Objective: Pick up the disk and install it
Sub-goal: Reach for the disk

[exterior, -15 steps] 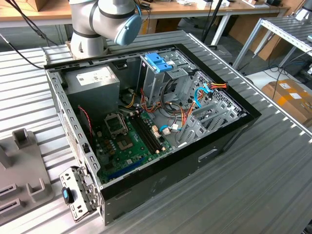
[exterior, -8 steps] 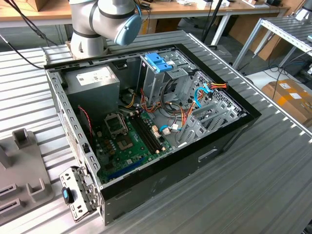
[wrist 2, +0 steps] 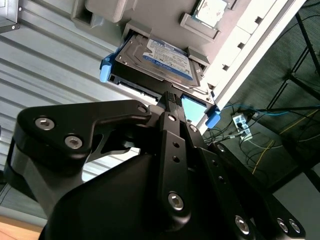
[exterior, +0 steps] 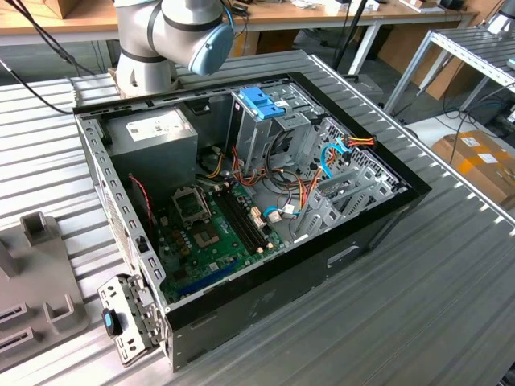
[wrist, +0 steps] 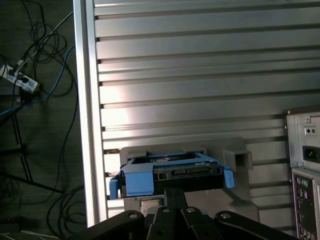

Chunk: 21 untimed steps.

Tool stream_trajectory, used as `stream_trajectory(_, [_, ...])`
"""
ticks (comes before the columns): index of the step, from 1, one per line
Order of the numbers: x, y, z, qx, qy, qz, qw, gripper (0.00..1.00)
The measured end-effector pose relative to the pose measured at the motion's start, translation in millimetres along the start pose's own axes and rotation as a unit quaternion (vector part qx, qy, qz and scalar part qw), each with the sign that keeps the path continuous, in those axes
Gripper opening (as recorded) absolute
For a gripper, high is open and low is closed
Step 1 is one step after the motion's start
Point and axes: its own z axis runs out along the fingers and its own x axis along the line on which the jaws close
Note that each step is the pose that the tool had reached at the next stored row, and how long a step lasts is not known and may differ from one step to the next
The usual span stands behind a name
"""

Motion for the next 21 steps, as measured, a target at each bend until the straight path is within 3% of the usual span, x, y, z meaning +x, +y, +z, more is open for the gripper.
stream_trajectory(10, [2.1, -0.1, 0.0, 0.0, 0.0, 0.0, 1.0, 0.11])
stream_trajectory(17, [13.3, 0.2, 1.1, 0.0, 0.0, 0.0, 1.0, 0.11])
stream_trajectory(21, [14.3, 0.7, 2.4, 0.0, 0.0002, -0.004, 0.99999, 0.11])
